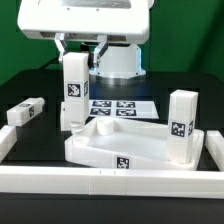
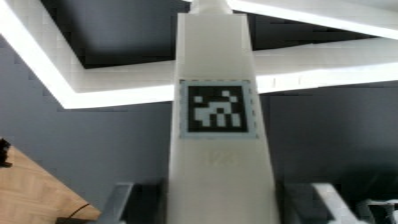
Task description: Assemble desk
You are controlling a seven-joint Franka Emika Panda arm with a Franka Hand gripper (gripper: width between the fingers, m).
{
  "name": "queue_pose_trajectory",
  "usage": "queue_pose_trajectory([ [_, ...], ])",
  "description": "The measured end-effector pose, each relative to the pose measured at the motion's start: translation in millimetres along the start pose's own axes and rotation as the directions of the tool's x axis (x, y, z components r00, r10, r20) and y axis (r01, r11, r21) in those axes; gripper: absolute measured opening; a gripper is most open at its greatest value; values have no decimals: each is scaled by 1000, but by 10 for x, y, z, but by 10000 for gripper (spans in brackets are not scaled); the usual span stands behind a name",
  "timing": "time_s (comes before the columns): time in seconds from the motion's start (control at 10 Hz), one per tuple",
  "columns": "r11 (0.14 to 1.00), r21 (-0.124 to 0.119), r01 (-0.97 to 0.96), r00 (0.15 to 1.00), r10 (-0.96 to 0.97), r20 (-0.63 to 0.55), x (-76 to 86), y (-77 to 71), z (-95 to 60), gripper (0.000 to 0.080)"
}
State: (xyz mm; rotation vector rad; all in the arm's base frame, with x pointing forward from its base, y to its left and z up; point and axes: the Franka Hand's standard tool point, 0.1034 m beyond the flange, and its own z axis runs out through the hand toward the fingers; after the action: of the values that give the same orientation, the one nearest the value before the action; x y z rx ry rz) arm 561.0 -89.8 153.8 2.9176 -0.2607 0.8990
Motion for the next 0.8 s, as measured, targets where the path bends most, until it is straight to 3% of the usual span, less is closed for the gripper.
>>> queue_pose_trajectory([
  [0.2,1000,-3,1,1000,-1,1,-30,6,4,290],
  [0.6,1000,-4,13,1000,-13,19,-263,-55,34,290],
  [0.8,1000,-2,15,1000,-15,20,-266,-73,36,290],
])
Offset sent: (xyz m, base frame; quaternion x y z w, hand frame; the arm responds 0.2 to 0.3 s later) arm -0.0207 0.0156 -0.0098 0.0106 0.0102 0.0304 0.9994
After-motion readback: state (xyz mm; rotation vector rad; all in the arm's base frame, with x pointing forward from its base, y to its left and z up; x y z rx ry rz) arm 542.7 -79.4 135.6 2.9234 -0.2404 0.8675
